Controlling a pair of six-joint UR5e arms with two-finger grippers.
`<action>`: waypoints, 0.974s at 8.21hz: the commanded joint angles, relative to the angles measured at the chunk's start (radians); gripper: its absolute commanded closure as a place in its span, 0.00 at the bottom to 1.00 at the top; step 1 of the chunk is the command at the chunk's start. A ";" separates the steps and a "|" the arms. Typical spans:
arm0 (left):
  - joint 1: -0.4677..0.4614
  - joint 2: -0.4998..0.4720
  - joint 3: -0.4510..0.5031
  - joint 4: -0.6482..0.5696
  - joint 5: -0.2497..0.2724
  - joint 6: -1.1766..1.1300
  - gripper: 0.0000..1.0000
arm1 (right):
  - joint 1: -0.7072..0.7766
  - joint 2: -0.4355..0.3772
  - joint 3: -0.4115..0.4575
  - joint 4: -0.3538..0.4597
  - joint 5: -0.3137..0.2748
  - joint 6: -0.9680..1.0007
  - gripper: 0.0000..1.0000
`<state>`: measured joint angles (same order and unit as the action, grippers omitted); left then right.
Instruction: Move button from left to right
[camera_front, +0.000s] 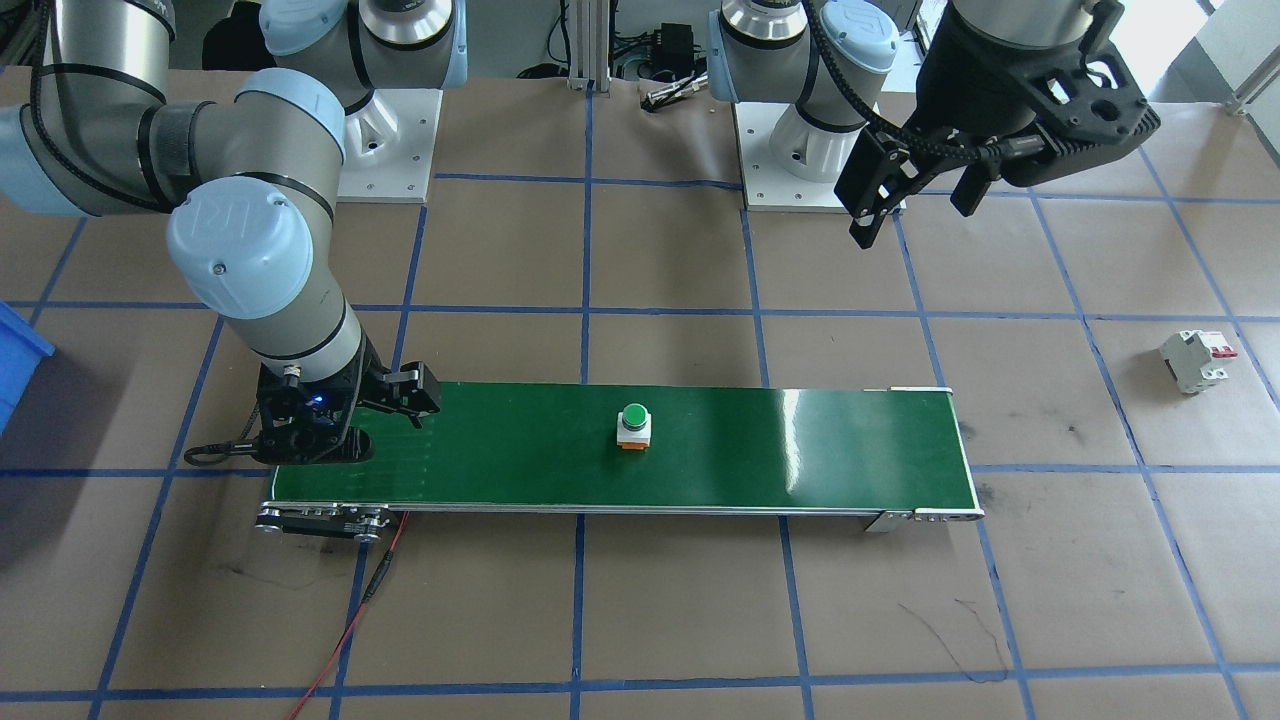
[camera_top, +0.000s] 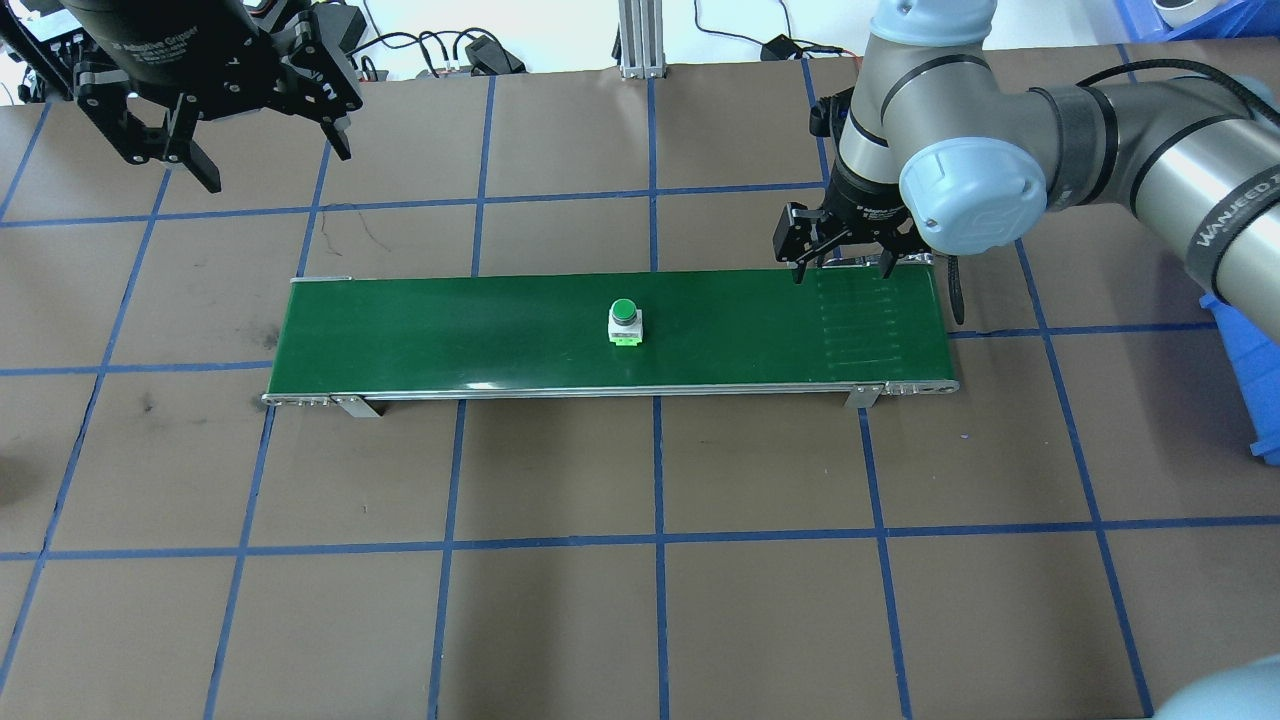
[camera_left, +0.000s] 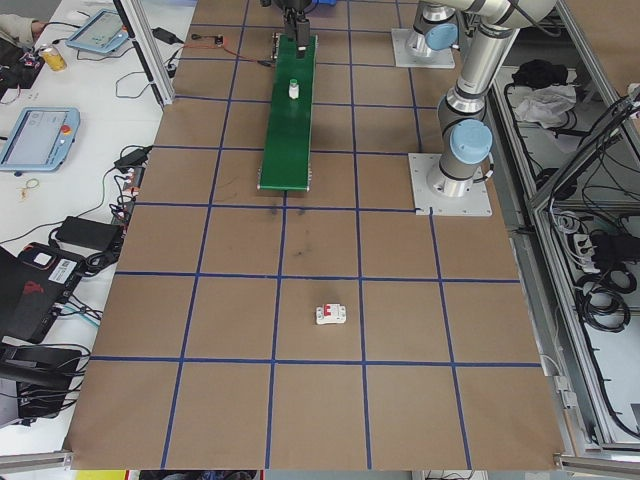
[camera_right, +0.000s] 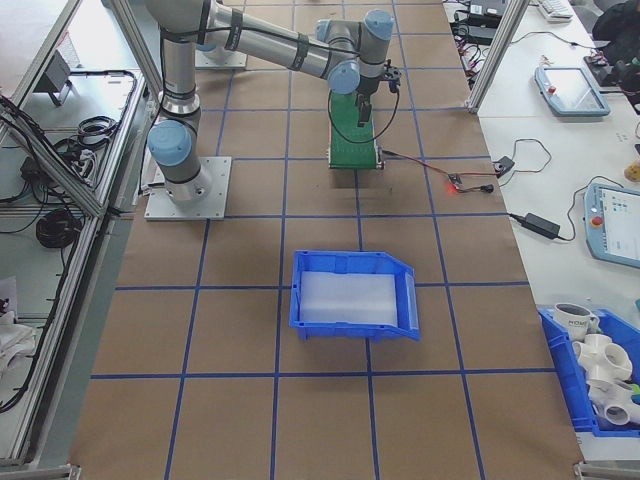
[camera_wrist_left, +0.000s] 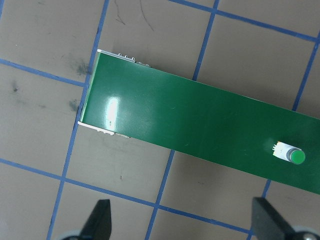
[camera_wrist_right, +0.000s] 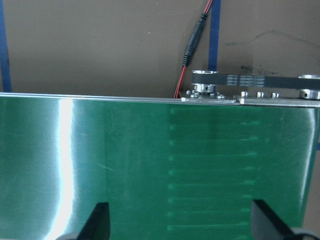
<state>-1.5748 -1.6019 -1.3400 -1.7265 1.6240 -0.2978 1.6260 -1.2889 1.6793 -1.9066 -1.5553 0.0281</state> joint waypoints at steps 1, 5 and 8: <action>-0.002 -0.013 -0.004 0.036 -0.004 0.019 0.00 | 0.002 -0.010 0.039 -0.006 0.137 0.117 0.01; -0.004 0.034 -0.002 0.036 -0.004 0.019 0.00 | 0.006 -0.015 0.042 -0.051 0.263 0.182 0.00; -0.004 0.034 -0.005 0.036 -0.006 0.019 0.00 | 0.037 0.025 0.043 -0.106 0.250 0.202 0.00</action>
<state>-1.5784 -1.5684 -1.3439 -1.6905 1.6198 -0.2791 1.6422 -1.2943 1.7218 -1.9759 -1.2983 0.2192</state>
